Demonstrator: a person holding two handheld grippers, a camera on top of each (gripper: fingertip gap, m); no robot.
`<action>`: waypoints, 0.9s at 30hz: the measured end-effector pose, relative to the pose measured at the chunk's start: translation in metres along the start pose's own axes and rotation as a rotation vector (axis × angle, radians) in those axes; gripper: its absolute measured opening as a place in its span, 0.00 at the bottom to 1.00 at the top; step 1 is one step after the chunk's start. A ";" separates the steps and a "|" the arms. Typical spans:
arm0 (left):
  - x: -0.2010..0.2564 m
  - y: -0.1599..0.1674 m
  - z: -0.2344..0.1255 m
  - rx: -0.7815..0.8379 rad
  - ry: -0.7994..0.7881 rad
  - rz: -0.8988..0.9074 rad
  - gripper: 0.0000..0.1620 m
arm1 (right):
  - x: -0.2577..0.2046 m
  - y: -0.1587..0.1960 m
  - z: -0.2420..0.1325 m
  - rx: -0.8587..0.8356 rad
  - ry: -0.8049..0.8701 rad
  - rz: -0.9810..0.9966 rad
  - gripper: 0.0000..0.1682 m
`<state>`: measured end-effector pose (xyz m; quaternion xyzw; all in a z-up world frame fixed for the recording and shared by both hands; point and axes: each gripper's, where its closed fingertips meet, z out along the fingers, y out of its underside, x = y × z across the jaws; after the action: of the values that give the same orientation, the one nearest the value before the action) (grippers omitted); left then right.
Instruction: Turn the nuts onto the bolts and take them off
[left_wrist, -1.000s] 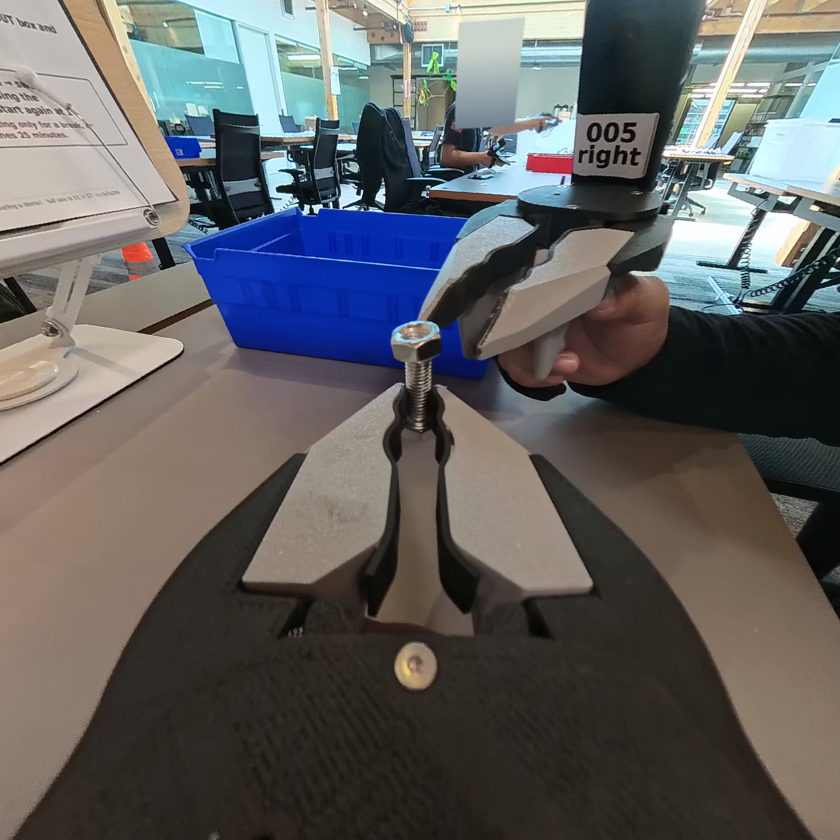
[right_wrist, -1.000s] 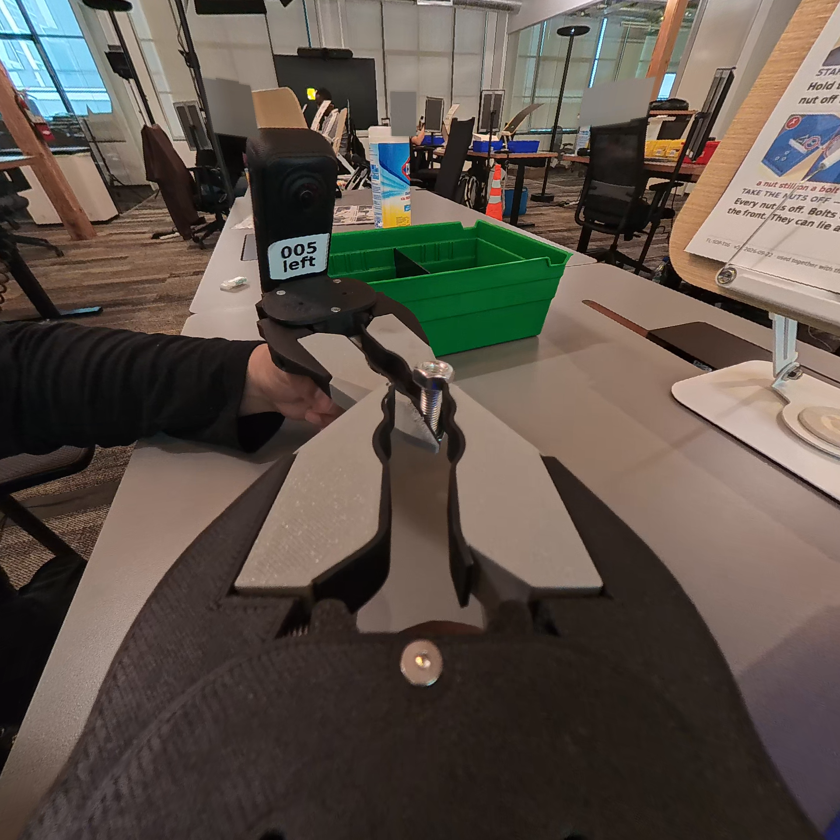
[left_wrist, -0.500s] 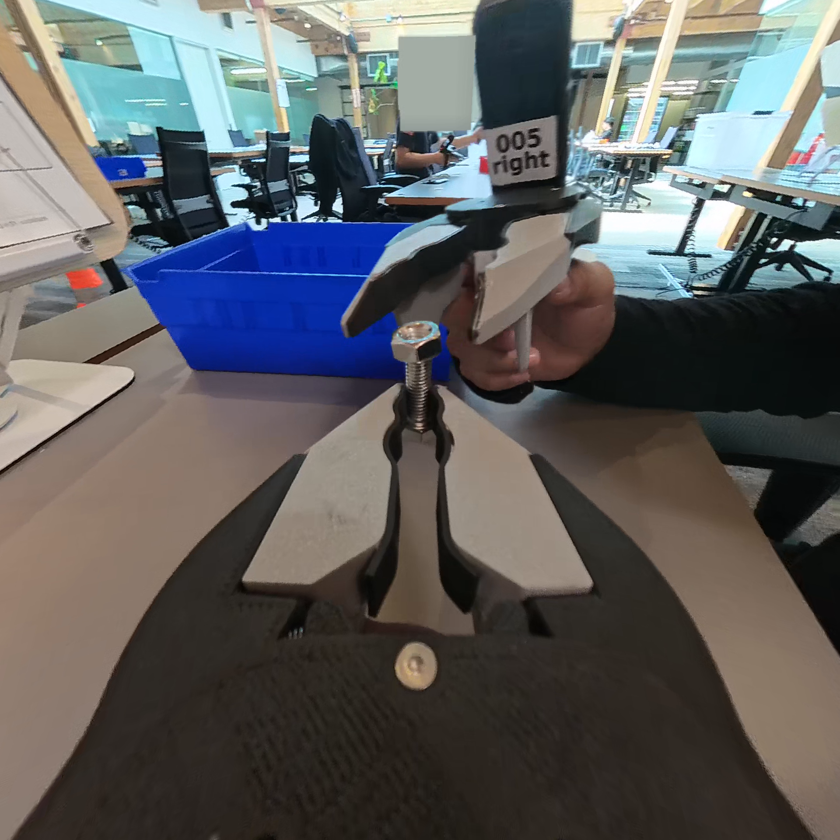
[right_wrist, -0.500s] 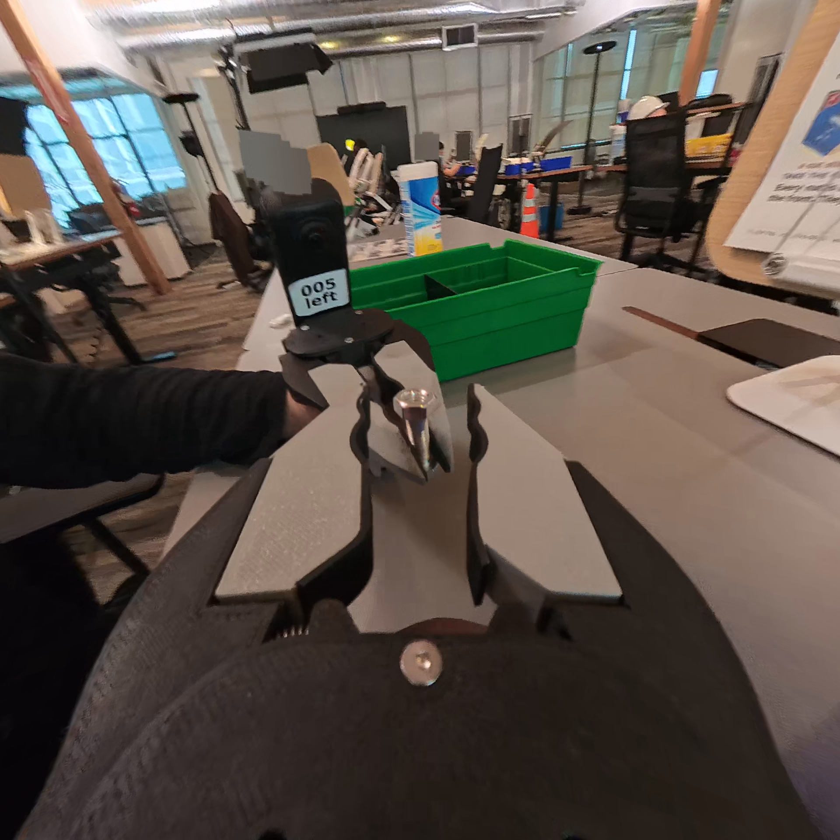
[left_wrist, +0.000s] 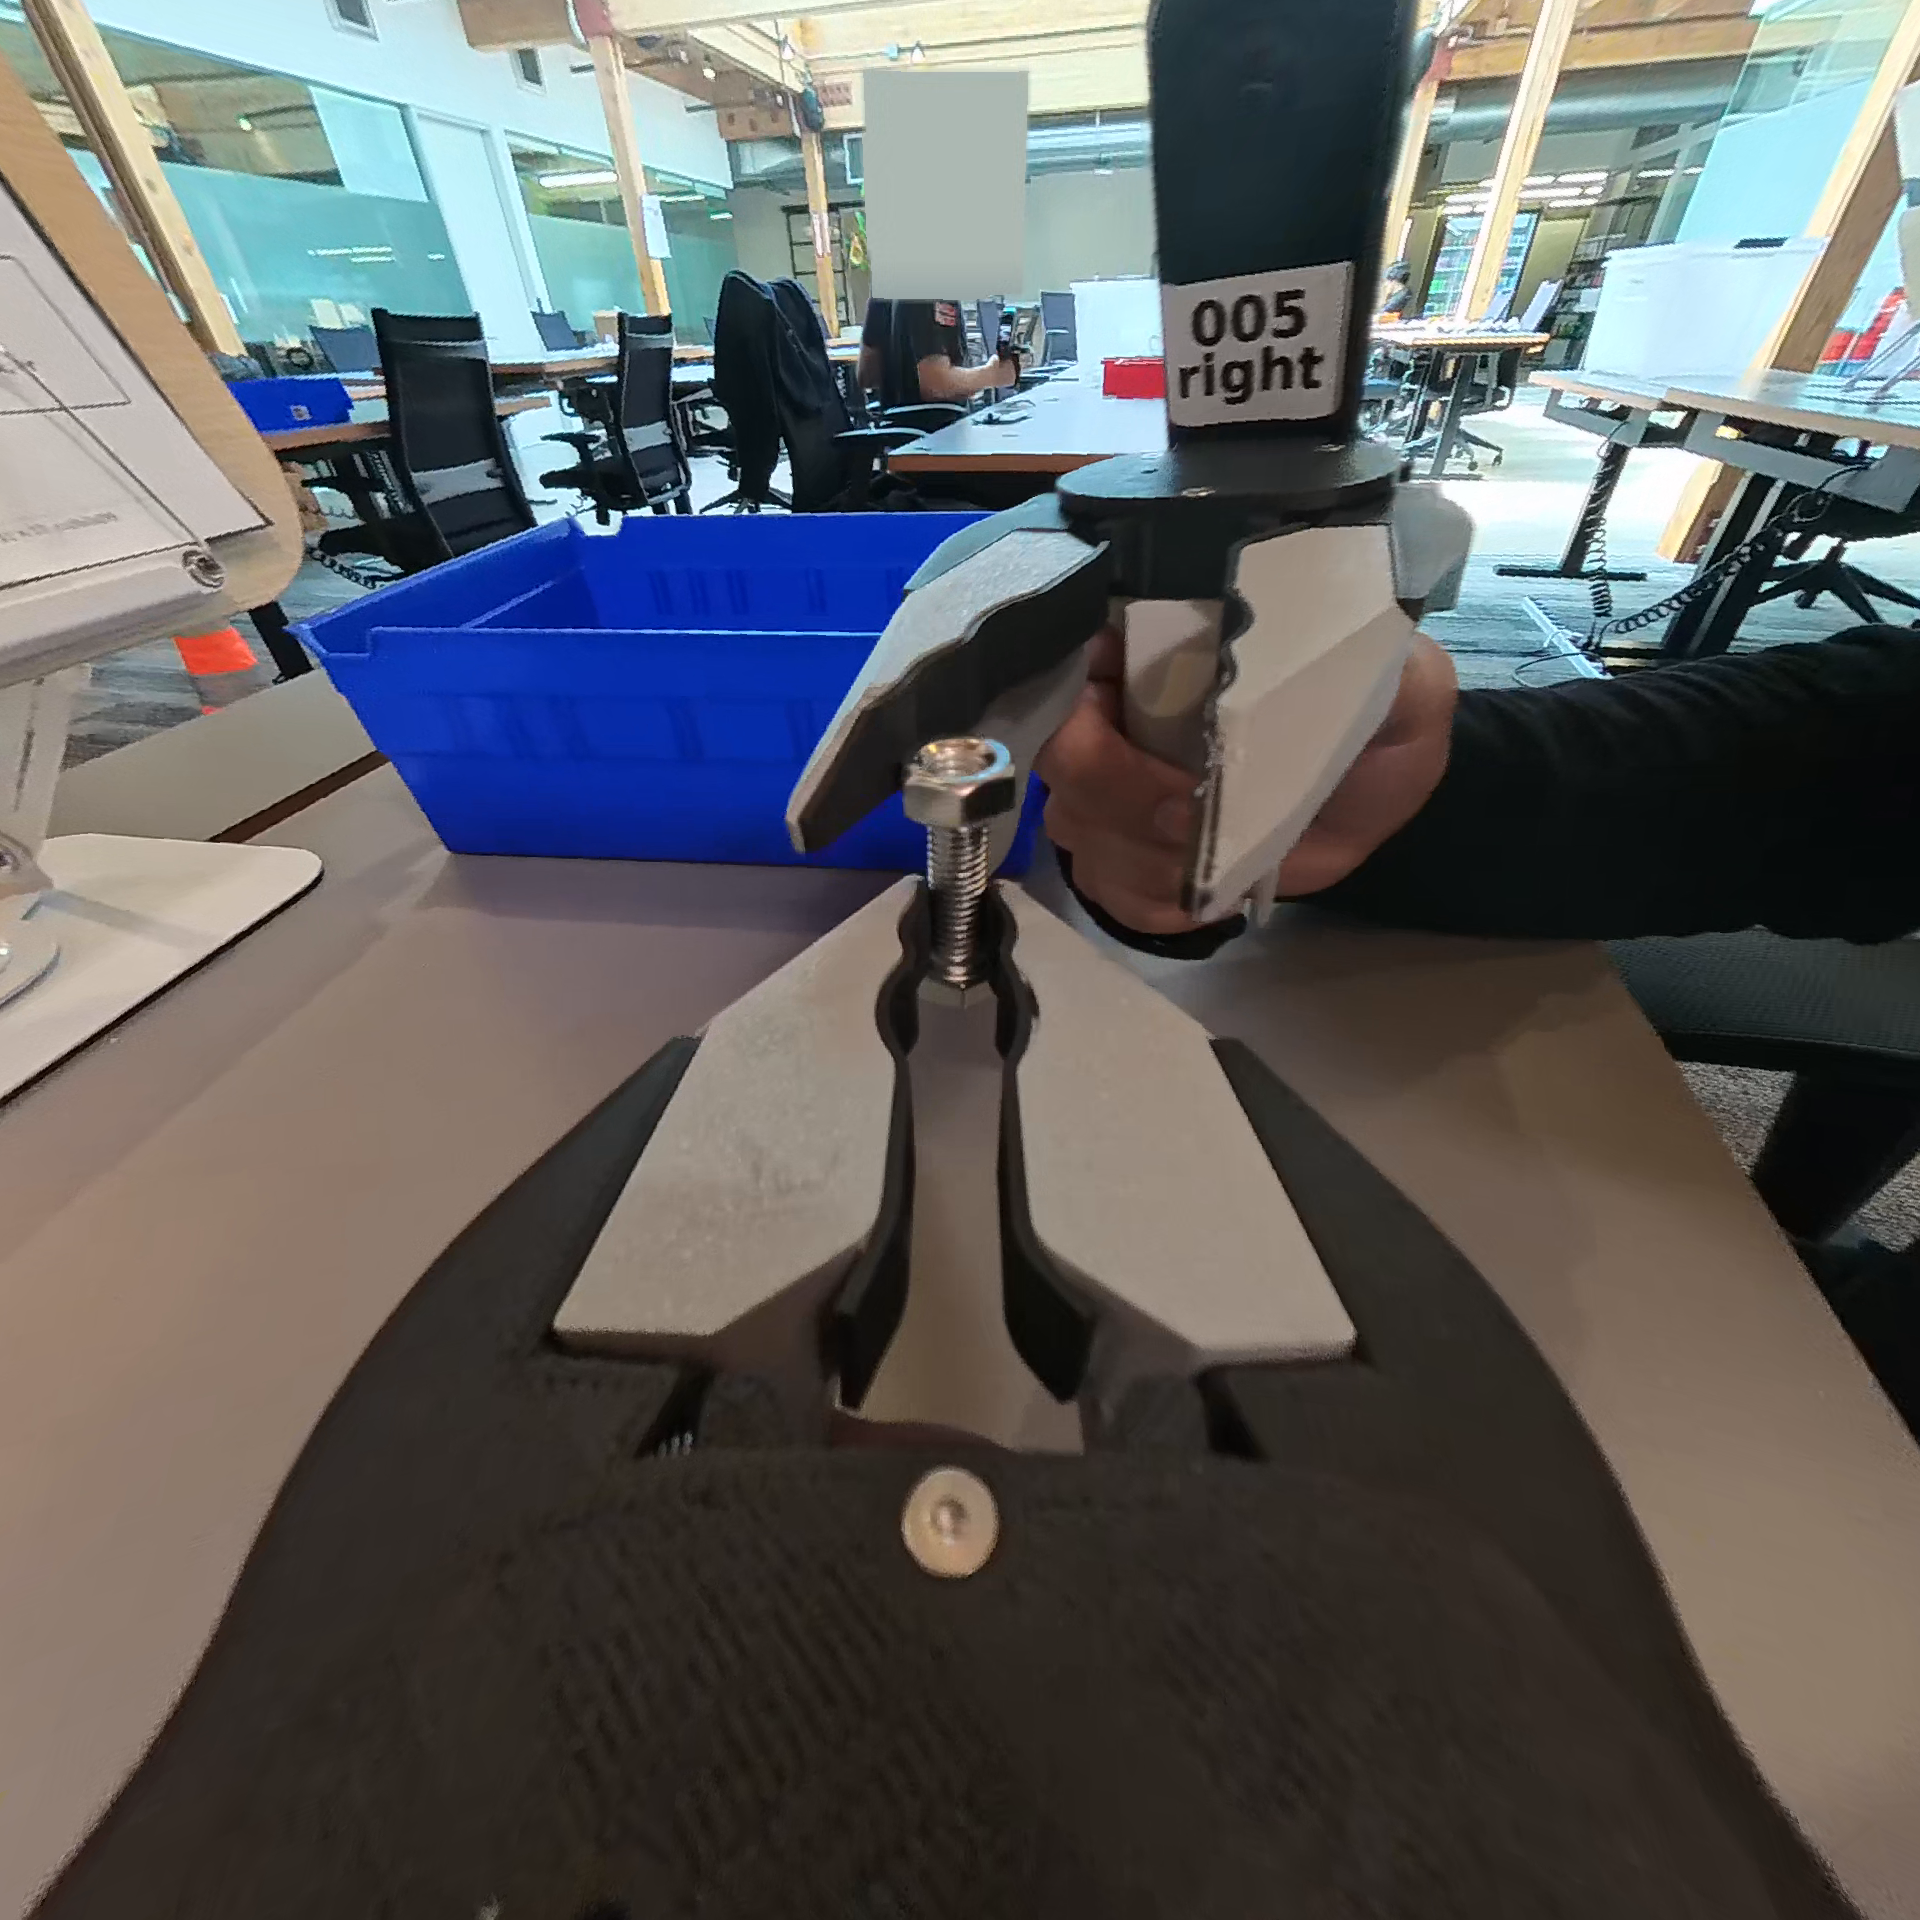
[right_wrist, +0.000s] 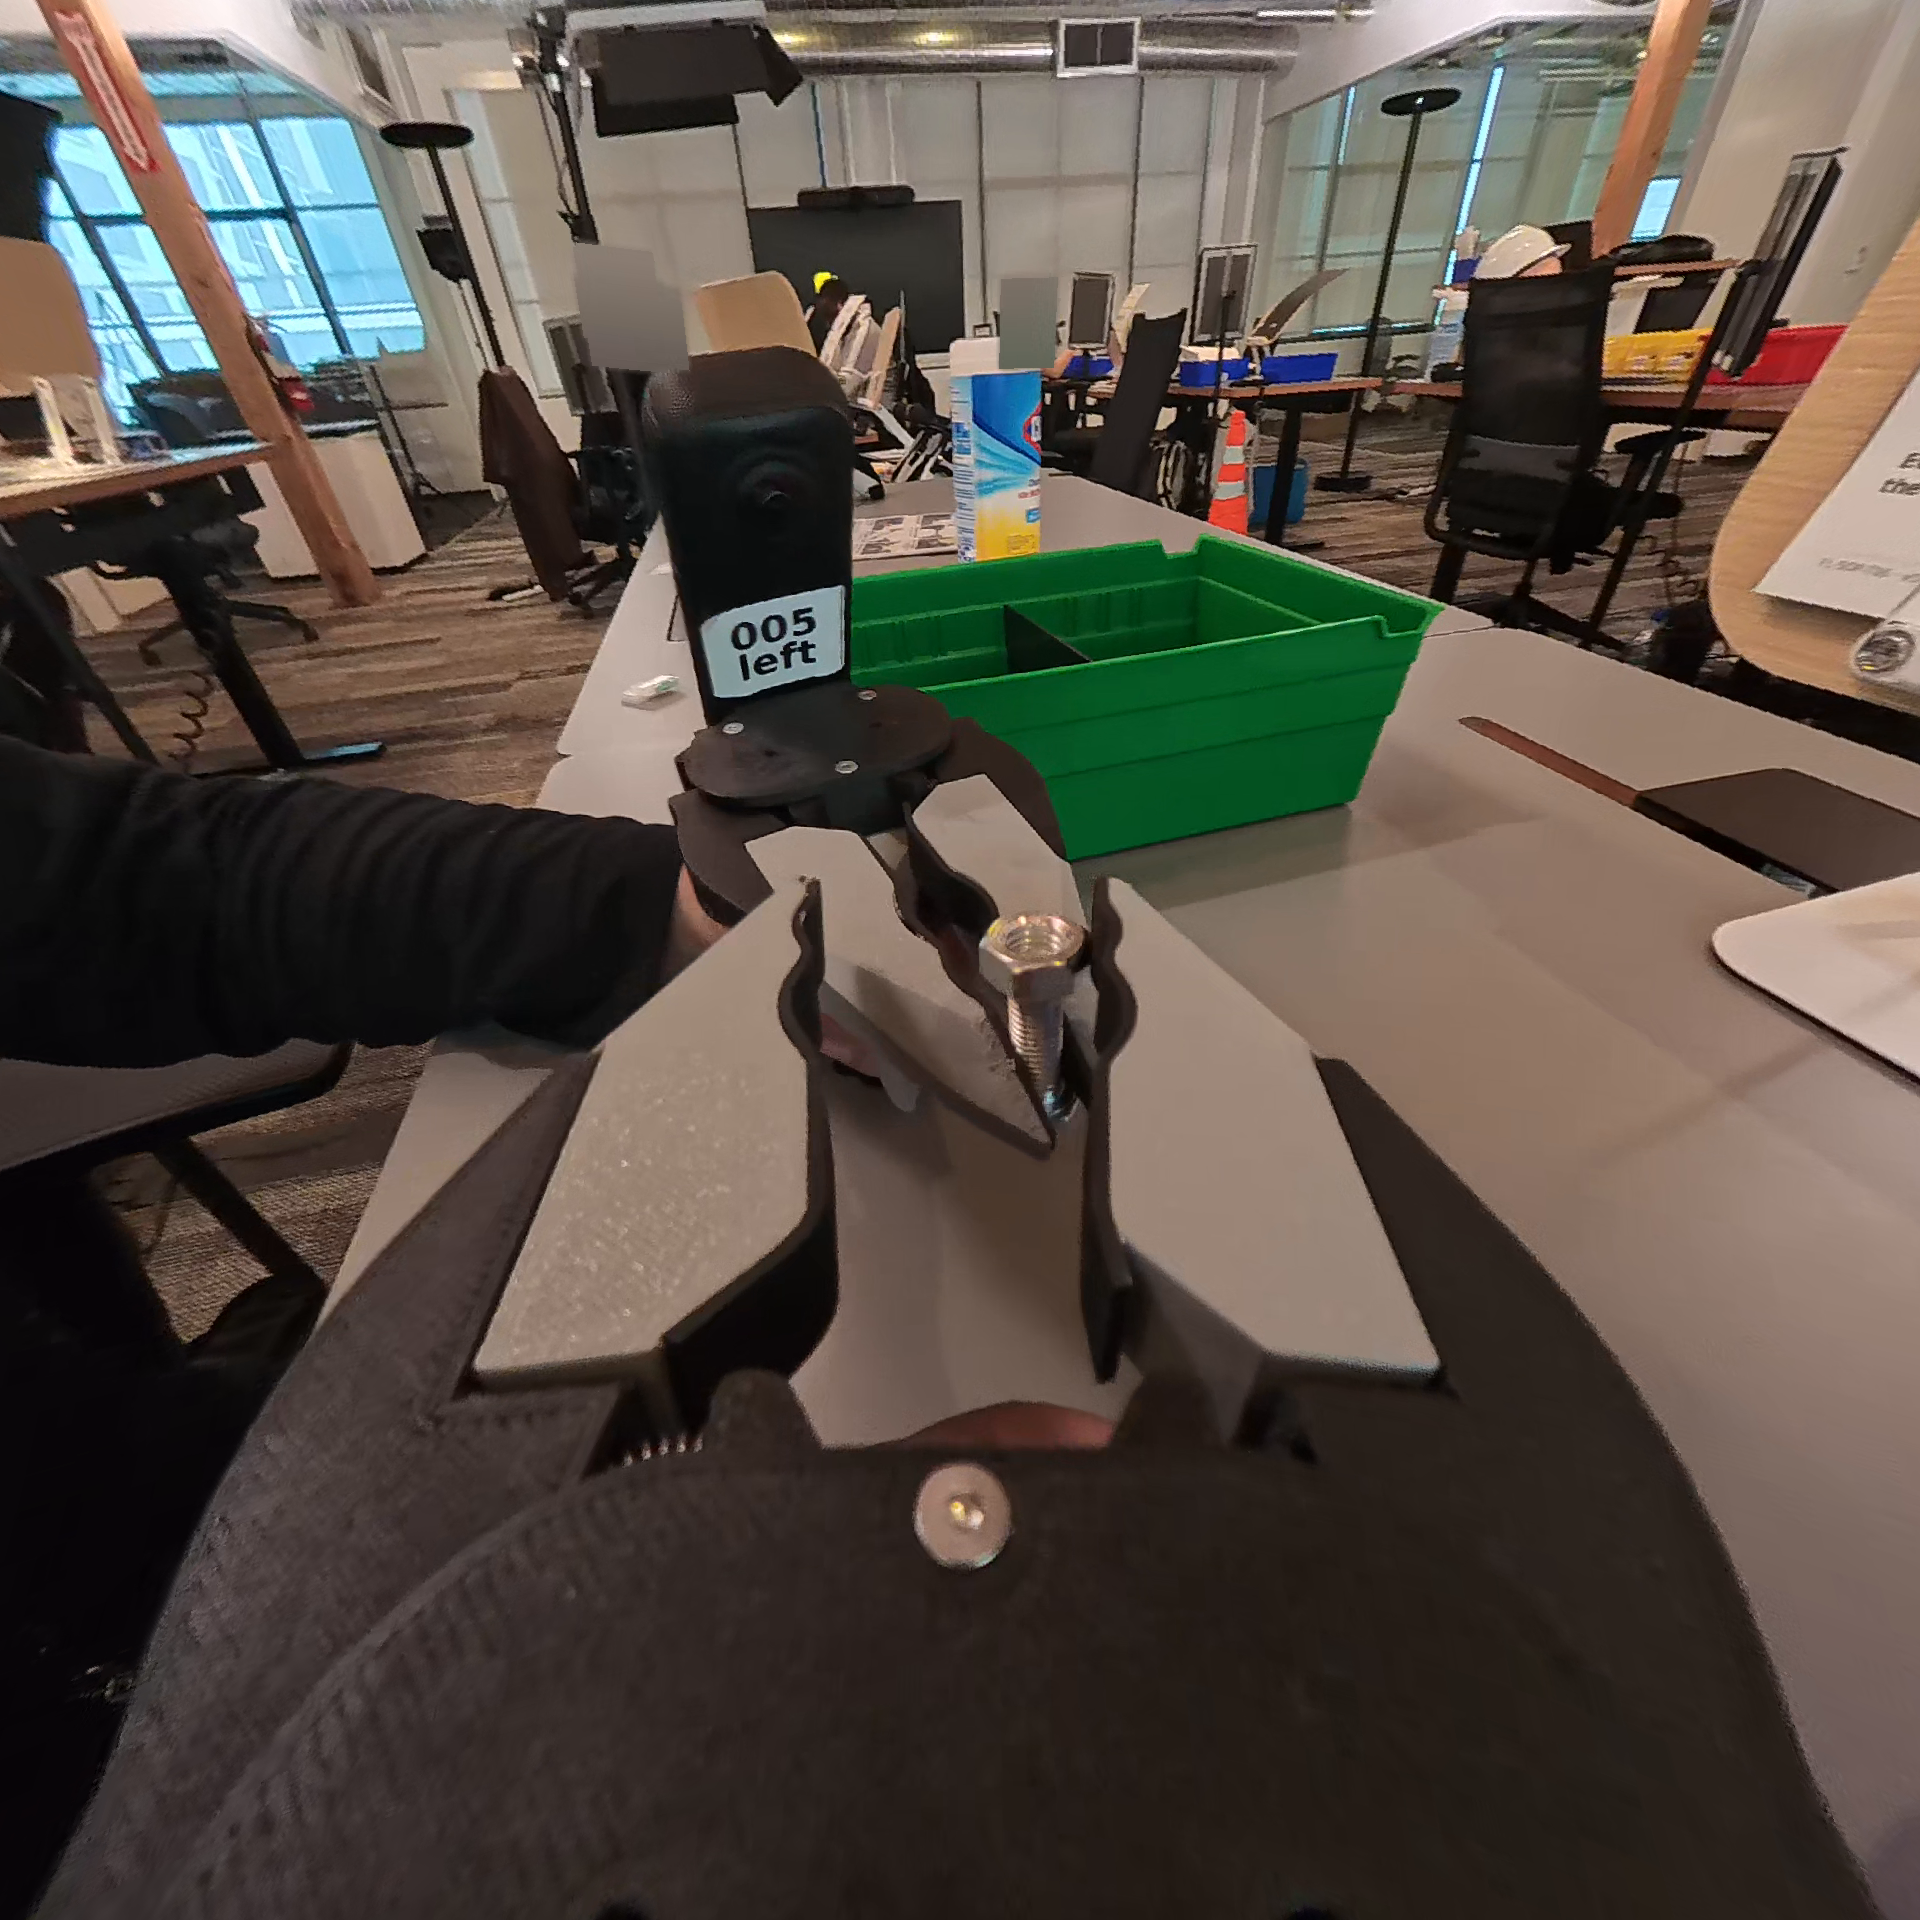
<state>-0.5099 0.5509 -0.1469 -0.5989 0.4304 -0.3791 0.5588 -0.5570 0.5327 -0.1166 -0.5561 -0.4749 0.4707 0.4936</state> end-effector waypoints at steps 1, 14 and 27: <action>-0.002 0.000 0.000 0.000 -0.012 -0.003 0.04 | 0.001 0.000 0.000 0.002 0.007 -0.002 0.29; -0.010 0.001 -0.002 -0.007 -0.043 -0.025 0.04 | 0.014 0.005 -0.003 -0.027 0.053 0.016 0.26; -0.025 0.011 -0.003 -0.063 -0.127 -0.002 0.04 | 0.029 0.005 -0.014 -0.060 0.129 -0.013 0.15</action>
<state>-0.5225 0.5732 -0.1569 -0.6394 0.4053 -0.3272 0.5655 -0.5400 0.5603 -0.1226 -0.5968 -0.4594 0.4164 0.5093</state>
